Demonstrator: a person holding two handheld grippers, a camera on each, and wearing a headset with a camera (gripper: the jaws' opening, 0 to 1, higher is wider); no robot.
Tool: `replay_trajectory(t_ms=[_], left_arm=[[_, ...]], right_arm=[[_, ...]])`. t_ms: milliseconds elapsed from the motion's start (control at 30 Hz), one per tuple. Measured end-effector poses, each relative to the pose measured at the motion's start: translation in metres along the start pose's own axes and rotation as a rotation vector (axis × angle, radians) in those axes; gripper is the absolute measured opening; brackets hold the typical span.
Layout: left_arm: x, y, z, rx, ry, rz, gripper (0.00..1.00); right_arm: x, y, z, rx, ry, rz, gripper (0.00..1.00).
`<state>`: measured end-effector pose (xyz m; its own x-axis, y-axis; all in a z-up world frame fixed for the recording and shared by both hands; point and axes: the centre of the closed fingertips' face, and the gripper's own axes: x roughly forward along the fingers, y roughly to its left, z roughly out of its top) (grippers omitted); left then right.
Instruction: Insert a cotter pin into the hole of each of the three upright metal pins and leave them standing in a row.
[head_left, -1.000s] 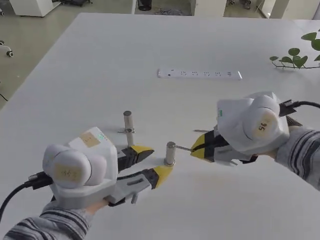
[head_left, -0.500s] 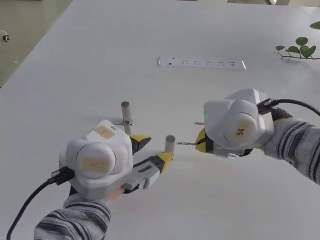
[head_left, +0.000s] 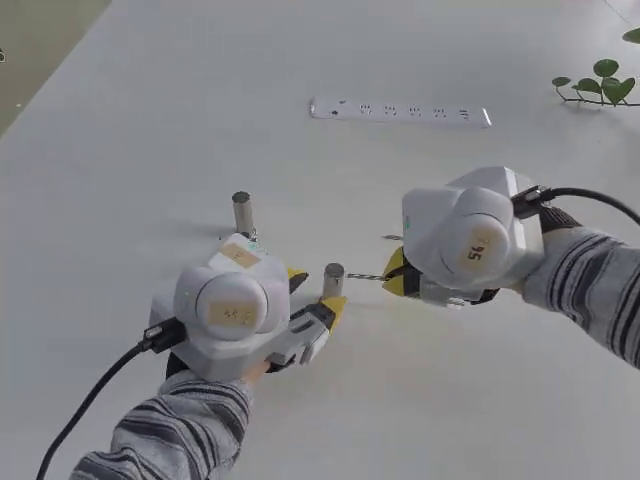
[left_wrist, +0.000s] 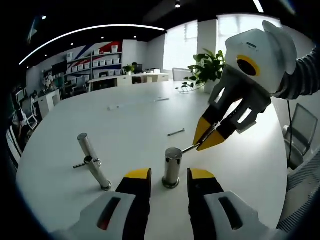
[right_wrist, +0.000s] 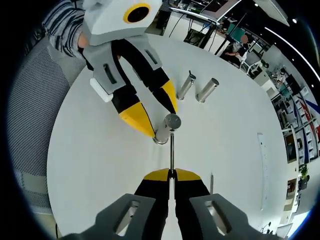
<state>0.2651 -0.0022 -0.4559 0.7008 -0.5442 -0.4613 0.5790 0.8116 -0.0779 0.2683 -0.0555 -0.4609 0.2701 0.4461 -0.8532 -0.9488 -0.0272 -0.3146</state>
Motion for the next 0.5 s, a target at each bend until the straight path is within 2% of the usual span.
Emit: replay_trajectory(t_ms=[500], left_arm=[[0.015, -0.003, -0.007, -0.039, 0.03, -0.007, 0.18]], right_arm=[[-0.002, 0.0, 0.002, -0.027, 0.003, -0.001, 0.0]])
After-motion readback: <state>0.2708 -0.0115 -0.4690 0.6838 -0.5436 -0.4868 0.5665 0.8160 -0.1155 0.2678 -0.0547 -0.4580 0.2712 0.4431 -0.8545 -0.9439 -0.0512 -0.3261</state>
